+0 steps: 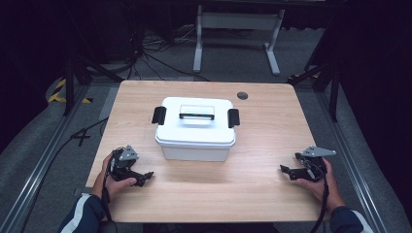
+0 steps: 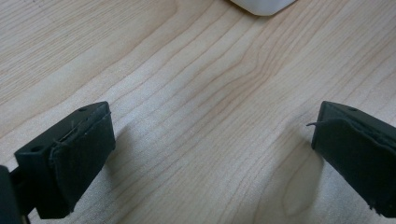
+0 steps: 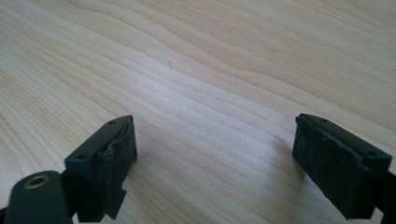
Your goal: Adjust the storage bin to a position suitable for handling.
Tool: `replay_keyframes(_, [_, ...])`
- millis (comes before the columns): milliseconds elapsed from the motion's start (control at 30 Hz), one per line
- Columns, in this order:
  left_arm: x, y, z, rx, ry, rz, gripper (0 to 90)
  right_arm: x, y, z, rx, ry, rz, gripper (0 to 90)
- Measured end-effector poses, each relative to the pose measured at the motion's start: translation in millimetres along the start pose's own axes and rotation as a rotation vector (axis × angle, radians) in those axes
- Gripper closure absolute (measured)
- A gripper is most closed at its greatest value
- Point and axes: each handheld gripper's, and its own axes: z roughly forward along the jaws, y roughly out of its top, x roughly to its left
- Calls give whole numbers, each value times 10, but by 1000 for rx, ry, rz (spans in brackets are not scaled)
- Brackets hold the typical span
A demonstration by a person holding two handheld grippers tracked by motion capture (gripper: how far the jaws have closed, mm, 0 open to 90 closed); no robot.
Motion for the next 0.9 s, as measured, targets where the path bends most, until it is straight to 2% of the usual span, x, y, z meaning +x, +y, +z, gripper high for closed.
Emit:
replay_keyframes(267, [9, -2, -6, 0, 3, 14, 2, 0, 2, 0, 0, 2, 2, 139])
replay_keyframes(700, [10, -3, -7, 1, 3, 13, 2, -12, 3, -15, 8, 16, -7, 160])
replay_keyframes(900, [7, -4, -6, 0, 2, 9, 2, -3, 19, -51, 21, 30, -32, 239])
